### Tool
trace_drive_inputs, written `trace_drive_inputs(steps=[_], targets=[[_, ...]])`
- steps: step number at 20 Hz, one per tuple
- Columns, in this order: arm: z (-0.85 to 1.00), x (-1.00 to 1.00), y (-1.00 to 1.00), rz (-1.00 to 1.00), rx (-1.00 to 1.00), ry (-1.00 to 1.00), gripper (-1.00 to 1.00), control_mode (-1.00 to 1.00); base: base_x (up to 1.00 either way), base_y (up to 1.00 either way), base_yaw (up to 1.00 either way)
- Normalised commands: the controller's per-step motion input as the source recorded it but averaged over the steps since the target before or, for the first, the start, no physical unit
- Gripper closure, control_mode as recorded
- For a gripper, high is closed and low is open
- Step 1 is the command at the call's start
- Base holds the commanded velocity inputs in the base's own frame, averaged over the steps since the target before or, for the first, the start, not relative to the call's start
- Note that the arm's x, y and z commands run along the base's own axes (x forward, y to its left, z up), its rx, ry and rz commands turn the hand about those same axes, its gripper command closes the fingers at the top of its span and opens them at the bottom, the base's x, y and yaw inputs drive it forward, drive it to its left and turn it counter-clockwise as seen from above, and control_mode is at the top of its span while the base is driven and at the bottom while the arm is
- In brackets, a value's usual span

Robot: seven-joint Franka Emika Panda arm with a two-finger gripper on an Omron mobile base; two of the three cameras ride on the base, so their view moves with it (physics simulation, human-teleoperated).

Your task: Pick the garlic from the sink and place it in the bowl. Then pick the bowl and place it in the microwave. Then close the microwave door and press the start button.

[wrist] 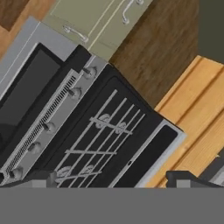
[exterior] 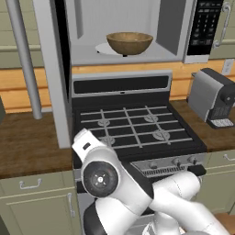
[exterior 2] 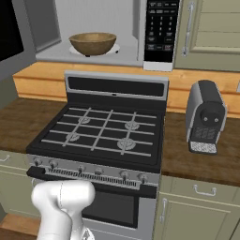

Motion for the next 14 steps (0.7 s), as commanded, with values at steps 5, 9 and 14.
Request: trace_drive_inputs(steps=[5,9,14], targets=[[0.01,-0.15,0.69,-0.09,-0.05,-0.15,-1.00,-1.00,0.00,0.00,0.00],[0.00,-0.97,0.00,0.00,0.00,-0.28,-1.00,-1.00,0.00,0.00,0.00],[-0.17,-0.48,0.30,0.00,-0.04,-0.17,-1.00,-1.00,0.00,0.00,0.00]])
